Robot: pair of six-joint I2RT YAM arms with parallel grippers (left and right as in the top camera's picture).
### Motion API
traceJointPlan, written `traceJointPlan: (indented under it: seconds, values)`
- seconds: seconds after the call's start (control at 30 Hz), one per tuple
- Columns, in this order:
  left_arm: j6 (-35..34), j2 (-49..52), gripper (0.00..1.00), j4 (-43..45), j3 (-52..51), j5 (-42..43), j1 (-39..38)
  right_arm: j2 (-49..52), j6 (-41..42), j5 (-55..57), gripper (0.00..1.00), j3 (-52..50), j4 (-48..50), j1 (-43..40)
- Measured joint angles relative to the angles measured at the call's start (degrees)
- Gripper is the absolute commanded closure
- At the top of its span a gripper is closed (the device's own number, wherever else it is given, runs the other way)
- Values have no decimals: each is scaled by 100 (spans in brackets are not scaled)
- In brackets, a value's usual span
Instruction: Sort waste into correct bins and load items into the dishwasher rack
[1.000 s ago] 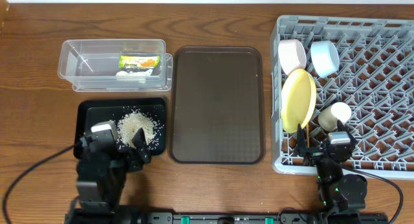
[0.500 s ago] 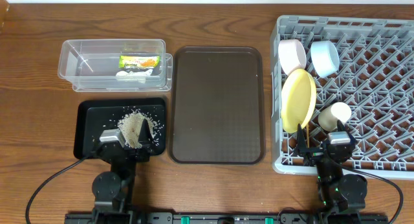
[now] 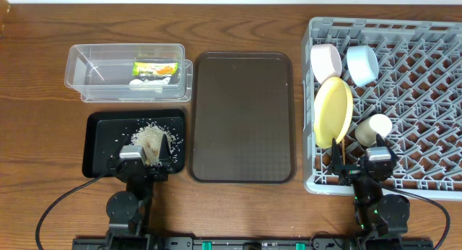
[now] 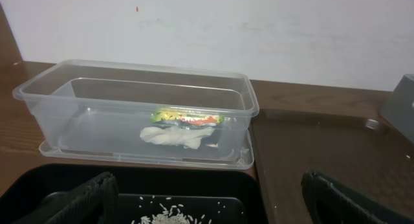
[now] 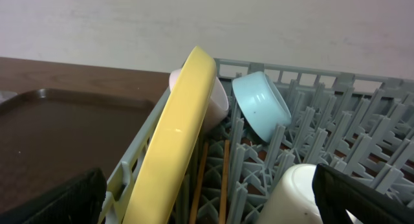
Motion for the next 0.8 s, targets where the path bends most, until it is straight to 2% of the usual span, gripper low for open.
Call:
traceJointPlan:
  seconds: [0.8]
  values:
    - [98,0,7,-2,2,13,0,0,0,0,1,0,0,0]
